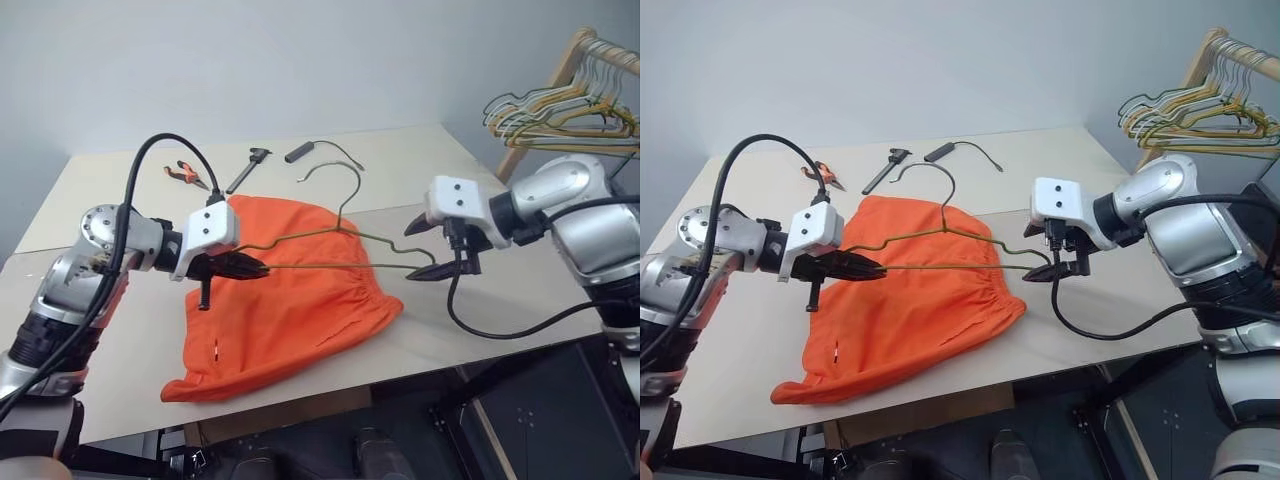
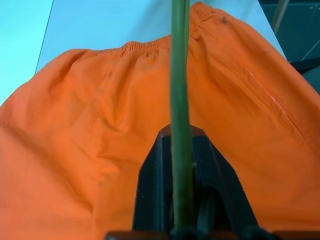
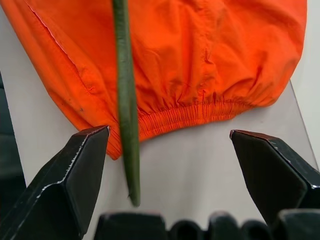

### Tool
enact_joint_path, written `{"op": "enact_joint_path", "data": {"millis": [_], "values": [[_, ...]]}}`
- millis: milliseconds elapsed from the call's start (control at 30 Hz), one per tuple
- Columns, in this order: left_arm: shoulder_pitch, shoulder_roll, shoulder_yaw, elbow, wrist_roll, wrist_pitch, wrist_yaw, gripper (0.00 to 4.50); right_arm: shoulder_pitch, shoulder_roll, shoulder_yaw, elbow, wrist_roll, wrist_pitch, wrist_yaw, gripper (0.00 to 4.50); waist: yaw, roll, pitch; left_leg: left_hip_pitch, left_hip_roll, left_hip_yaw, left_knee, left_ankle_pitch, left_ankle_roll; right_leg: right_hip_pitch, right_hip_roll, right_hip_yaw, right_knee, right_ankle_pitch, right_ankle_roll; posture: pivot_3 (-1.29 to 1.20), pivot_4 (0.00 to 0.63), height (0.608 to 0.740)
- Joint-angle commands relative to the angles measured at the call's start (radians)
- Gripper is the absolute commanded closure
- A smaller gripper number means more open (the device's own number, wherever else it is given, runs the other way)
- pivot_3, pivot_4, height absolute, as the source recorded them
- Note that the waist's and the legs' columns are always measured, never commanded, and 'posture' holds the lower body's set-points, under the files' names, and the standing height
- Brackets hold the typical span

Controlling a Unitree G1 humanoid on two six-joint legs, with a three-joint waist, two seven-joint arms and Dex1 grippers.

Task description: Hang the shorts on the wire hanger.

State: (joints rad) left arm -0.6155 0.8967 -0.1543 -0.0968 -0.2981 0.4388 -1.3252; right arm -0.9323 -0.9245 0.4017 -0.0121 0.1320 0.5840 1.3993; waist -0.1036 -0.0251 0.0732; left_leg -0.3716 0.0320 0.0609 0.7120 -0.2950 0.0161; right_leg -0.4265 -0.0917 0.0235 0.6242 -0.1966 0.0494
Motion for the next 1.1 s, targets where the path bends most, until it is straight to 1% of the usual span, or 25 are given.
{"op": "enact_joint_path", "data": {"millis": [33,133,367,500,567,600,700,767,867,900,967,1000,1033,1100], "values": [[-0.022,-0.002,0.019,-0.017,-0.004,-0.016,0.002,4.5,-0.031,0.015,0.0,-0.025,-0.021,0.052,-0.003,0.92,0.002,0.0,0.0,0.0,0.0,0.0,0.0,0.0,0.0,0.0,0.0,0.0,0.0,0.0,0.0,-0.08,0.016,0.74],[-0.023,-0.008,0.017,-0.011,0.0,-0.024,0.003,4.5,-0.035,0.023,-0.002,-0.043,-0.02,0.081,-0.001,1.89,0.006,0.0,0.0,0.0,0.0,0.0,0.0,0.0,0.0,0.0,0.0,0.0,0.001,0.0,0.0,-0.08,0.017,0.74],[-0.028,-0.021,0.006,-0.001,0.012,-0.041,-0.001,4.5,-0.027,0.04,-0.015,-0.104,-0.002,0.124,-0.013,4.42,0.007,0.0,0.0,0.0,0.0,0.0,0.0,0.0,0.0,0.0,0.0,0.0,0.0,0.0,0.0,-0.08,0.023,0.74],[-0.029,-0.024,0.007,0.006,0.012,-0.044,-0.011,4.5,-0.004,0.041,-0.032,-0.158,0.031,0.165,-0.01,4.47,0.007,0.0,0.0,0.0,0.0,0.0,0.0,0.0,0.0,0.0,0.0,0.0,0.0,0.0,0.0,-0.08,0.026,0.74],[-0.034,-0.034,0.022,0.012,-0.01,-0.016,-0.006,3.93,0.027,0.029,-0.05,-0.189,0.054,0.188,-0.011,4.5,0.008,0.0,0.0,0.0,0.0,0.0,0.0,0.0,0.0,0.0,0.0,0.0,0.0,0.0,0.0,-0.07,0.026,0.74],[-0.034,-0.036,0.033,0.018,-0.02,-0.018,-0.01,3.72,0.045,0.021,-0.065,-0.202,0.069,0.21,-0.013,4.5,0.009,0.0,0.0,0.0,0.0,0.0,0.0,0.0,0.0,0.0,0.0,0.0,0.0,0.0,0.0,-0.07,0.026,0.74],[-0.023,-0.018,0.076,0.063,-0.025,-0.053,-0.016,2.79,0.126,-0.022,-0.135,-0.247,0.136,0.294,-0.02,4.5,0.015,0.0,0.0,-0.001,0.0,0.0,0.0,0.0,0.0,0.0,0.0,0.0,0.0,0.0,0.0,-0.05,0.026,0.74],[-0.018,0.0,0.117,0.106,-0.034,-0.056,-0.008,2.14,0.205,-0.065,-0.191,-0.28,0.192,0.355,-0.018,4.5,0.026,0.0,0.0,0.0,0.0,0.0,0.0,0.0,0.0,0.0,0.0,0.0,0.0,0.0,0.0,-0.05,0.029,0.74],[0.001,0.037,0.183,0.149,-0.048,-0.06,-0.003,1.17,0.368,-0.135,-0.283,-0.3,0.243,0.389,-0.031,4.5,0.037,0.0,0.0,0.0,0.0,0.0,0.0,0.0,0.0,0.001,0.0,-0.001,-0.001,0.0,0.0,-0.04,0.032,0.74],[0.013,0.048,0.206,0.148,-0.062,-0.054,-0.007,0.86,0.413,-0.148,-0.313,-0.296,0.257,0.407,-0.046,4.5,0.039,0.0,0.0,0.0,0.0,0.0,0.0,0.0,0.001,0.001,0.0,-0.001,-0.001,0.0,0.0,-0.04,0.034,0.74],[0.046,0.062,0.27,0.098,-0.133,0.009,-0.013,0.22,0.491,-0.161,-0.377,-0.251,0.289,0.474,-0.08,4.5,0.04,0.0,0.0,0.0,0.0,0.001,0.0,0.0,0.001,0.001,0.0,-0.001,-0.001,0.0,0.0,-0.03,0.036,0.74],[0.066,0.066,0.3,0.063,-0.174,0.044,-0.016,0.02,0.513,-0.164,-0.397,-0.228,0.303,0.518,-0.1,4.5,0.04,0.0,0.0,0.001,0.0,0.001,0.0,0.0,0.001,0.002,-0.001,-0.001,-0.001,0.0,0.0,-0.03,0.039,0.74],[0.088,0.067,0.324,0.025,-0.208,0.069,-0.015,0.02,0.526,-0.165,-0.408,-0.2,0.313,0.563,-0.12,4.5,0.04,-0.001,0.0,0.001,0.0,0.001,0.0,0.0,0.001,0.002,-0.001,0.0,-0.001,0.0,0.0,-0.03,0.04,0.74],[0.151,0.048,0.369,-0.064,-0.25,0.064,0.005,0.02,0.534,-0.163,-0.412,-0.125,0.319,0.654,-0.167,4.5,0.042,-0.001,0.0,0.002,0.0,0.001,0.0,0.0,0.001,0.002,-0.001,0.0,-0.001,0.0,0.0,-0.01,0.047,0.74]]}}
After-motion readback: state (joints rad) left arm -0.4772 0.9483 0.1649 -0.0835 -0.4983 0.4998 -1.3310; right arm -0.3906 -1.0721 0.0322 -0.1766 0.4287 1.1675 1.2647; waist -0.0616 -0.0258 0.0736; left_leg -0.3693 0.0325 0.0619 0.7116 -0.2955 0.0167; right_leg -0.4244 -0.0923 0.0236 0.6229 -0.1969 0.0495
